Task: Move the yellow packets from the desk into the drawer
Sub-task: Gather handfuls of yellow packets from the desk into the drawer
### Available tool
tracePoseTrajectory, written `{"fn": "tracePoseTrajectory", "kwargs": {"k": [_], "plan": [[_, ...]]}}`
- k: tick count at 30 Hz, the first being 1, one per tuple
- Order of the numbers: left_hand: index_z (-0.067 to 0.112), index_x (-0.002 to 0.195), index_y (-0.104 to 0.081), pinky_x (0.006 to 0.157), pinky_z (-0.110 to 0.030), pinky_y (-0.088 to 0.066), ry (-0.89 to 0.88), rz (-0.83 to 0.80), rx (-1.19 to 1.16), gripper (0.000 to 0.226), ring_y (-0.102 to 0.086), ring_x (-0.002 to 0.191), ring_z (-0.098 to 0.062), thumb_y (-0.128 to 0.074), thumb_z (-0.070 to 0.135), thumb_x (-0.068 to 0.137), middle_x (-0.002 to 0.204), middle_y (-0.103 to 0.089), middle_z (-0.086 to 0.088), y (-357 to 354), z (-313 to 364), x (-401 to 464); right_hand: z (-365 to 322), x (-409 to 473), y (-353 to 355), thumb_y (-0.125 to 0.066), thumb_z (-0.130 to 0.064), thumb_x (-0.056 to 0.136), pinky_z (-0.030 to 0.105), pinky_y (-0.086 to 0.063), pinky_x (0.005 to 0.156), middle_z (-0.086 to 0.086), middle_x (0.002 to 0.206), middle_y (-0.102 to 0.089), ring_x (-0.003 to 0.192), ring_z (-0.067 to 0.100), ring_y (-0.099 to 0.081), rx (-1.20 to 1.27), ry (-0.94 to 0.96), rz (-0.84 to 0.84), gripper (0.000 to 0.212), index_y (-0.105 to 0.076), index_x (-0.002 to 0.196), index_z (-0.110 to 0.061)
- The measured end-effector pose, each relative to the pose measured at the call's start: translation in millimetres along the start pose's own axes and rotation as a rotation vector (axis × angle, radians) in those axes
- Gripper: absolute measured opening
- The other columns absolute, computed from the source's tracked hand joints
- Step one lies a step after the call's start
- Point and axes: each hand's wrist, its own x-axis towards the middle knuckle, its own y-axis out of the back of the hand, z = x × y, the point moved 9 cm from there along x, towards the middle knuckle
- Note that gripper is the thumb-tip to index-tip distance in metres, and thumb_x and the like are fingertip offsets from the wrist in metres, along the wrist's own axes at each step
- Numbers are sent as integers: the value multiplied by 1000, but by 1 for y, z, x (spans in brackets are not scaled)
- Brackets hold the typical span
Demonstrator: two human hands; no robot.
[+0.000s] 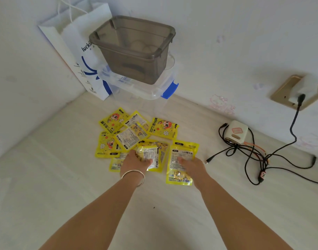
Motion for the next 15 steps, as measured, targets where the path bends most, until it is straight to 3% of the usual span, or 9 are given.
{"fn": "tracePoseTrajectory", "kwargs": {"k": [3, 5, 7, 9, 11, 15], "plan": [[9, 99, -53, 79, -36, -48, -51, -72, 40, 46, -62, 94, -31, -74, 39, 71, 106, -63, -13, -11, 6, 7, -5, 1, -15, -67, -20, 86, 40, -53, 84, 13, 109, -71, 97, 30, -67, 131, 6, -75, 23, -67, 106, -11], [4, 112, -59, 77, -32, -49, -75, -97, 52, 58, -60, 94, -28, -76, 40, 69, 104, -61, -13, -19, 10, 10, -9, 2, -25, -63, -16, 88, 40, -55, 81, 15, 108, -70, 92, 31, -68, 263, 6, -140, 25, -64, 112, -6], [10, 113, -63, 89, -32, -48, -132, 23, 167, 56, -49, 118, -25, -73, 44, 70, 127, -51, -6, -13, 17, 10, -14, 5, -33, -62, -15, 89, 39, -55, 77, 15, 106, -70, 88, 30, -68, 307, 5, -162, 22, -64, 110, -7], [20, 119, -62, 94, -34, -42, -229, 152, 287, 46, -35, 130, -23, -63, 42, 79, 138, -39, 3, -5, 32, 1, -17, 9, -40, -63, -16, 89, 41, -55, 80, 14, 104, -70, 89, 30, -68, 318, -11, -159, 19, -64, 107, -9], [19, 123, -59, 94, -35, -41, -302, 151, 300, 41, -40, 127, -22, -54, 37, 86, 138, -40, 3, -9, 44, -2, -20, 14, -44, -62, -15, 89, 42, -55, 82, 13, 102, -70, 88, 30, -68, 326, -22, -162, 18, -64, 106, -9], [12, 125, -55, 89, -32, -46, -274, -29, 198, 40, -56, 112, -27, -53, 30, 90, 143, -35, -3, -22, 51, 9, -24, 21, -47, -62, -15, 89, 40, -56, 79, 12, 100, -71, 85, 28, -69, 327, -2, -189, 18, -64, 106, -9]]}}
